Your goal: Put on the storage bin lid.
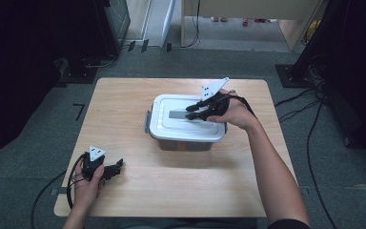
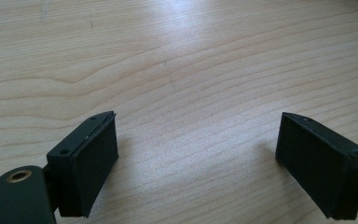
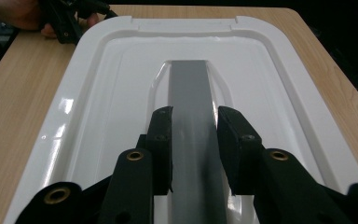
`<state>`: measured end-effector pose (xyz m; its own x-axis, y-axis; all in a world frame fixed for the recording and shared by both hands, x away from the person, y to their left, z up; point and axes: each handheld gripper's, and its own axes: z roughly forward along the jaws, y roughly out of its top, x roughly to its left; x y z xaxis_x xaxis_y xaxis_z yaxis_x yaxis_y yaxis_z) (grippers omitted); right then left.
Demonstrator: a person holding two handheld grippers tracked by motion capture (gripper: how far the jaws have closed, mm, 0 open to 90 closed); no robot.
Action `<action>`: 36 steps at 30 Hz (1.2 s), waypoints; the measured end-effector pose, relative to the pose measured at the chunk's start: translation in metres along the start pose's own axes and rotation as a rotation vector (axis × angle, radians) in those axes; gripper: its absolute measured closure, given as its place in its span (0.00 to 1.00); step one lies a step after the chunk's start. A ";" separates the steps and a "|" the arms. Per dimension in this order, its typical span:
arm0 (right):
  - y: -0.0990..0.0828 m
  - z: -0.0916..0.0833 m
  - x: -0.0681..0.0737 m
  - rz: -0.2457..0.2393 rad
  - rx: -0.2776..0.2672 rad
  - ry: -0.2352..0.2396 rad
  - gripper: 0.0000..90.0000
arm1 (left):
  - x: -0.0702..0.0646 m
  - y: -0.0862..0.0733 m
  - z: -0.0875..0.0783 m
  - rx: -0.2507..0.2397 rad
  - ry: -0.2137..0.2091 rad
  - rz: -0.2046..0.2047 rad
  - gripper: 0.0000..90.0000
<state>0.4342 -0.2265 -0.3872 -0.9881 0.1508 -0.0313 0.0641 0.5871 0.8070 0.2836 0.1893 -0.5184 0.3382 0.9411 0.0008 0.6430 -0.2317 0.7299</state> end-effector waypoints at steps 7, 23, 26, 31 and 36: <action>-0.002 -0.006 -0.002 0.085 -0.088 -0.025 0.58 | 0.000 0.000 0.000 0.000 0.000 0.000 0.14; -0.058 -0.068 0.006 0.439 -0.177 -0.511 0.95 | 0.000 0.000 0.000 0.000 0.001 0.001 0.14; -0.071 -0.072 0.008 0.521 -0.187 -0.594 0.97 | 0.000 0.000 0.000 0.000 0.001 0.000 0.14; -0.084 -0.068 0.012 0.597 -0.159 -0.639 0.97 | 0.000 0.000 0.000 0.000 0.001 0.001 0.14; -0.084 -0.061 0.014 0.610 -0.149 -0.619 0.97 | 0.000 0.000 0.000 0.000 0.001 0.001 0.14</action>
<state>0.4066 -0.3216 -0.4193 -0.5316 0.8333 0.1515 0.4945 0.1602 0.8543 0.2836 0.1891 -0.5185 0.3380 0.9412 0.0018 0.6427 -0.2322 0.7301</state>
